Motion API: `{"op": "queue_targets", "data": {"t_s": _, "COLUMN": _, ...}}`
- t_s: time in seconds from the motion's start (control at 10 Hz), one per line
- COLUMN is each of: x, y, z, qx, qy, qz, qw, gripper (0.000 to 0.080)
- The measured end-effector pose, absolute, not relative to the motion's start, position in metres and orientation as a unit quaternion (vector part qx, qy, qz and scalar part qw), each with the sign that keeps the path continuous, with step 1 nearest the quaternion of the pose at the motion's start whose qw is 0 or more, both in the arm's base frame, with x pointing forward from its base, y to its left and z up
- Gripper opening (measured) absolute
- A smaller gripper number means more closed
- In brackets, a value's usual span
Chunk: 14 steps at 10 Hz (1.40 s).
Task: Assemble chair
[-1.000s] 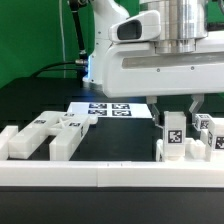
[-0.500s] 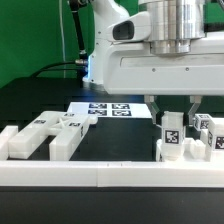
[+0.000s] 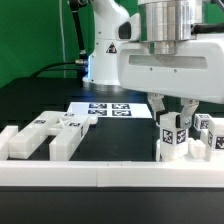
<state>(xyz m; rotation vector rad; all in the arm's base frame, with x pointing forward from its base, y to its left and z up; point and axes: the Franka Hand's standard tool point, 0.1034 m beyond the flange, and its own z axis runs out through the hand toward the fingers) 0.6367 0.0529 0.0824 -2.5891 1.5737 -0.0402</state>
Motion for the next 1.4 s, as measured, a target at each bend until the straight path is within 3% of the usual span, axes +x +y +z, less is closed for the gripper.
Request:
{"op": "queue_targets", "data": {"t_s": 0.5, "x": 0.6356, "y": 0.0543, "z": 0.0822, "qx": -0.791, "qy": 0.609, "qz": -0.008, "qw": 0.052, "gripper": 0.0291}}
{"op": "queue_targets", "data": {"t_s": 0.6, "x": 0.6355, "y": 0.0543, "z": 0.0819, "qx": -0.805, "qy": 0.591, "qz": -0.009, "qw": 0.052, "gripper": 0.0368}}
{"op": "queue_targets", "data": {"t_s": 0.7, "x": 0.6361, "y": 0.0533, "z": 0.0824, "qx": -0.824, "qy": 0.564, "qz": -0.011, "qw": 0.052, "gripper": 0.0368}}
{"op": "queue_targets", "data": {"t_s": 0.8, "x": 0.6363, "y": 0.0532, "z": 0.0826, "qx": -0.854, "qy": 0.518, "qz": -0.015, "qw": 0.051, "gripper": 0.054}}
{"op": "queue_targets", "data": {"t_s": 0.9, "x": 0.6362, "y": 0.054, "z": 0.0823, "qx": -0.881, "qy": 0.47, "qz": -0.017, "qw": 0.05, "gripper": 0.063}}
{"op": "queue_targets", "data": {"t_s": 1.4, "x": 0.6355, "y": 0.059, "z": 0.0814, "qx": -0.966, "qy": 0.252, "qz": -0.027, "qw": 0.045, "gripper": 0.0649}}
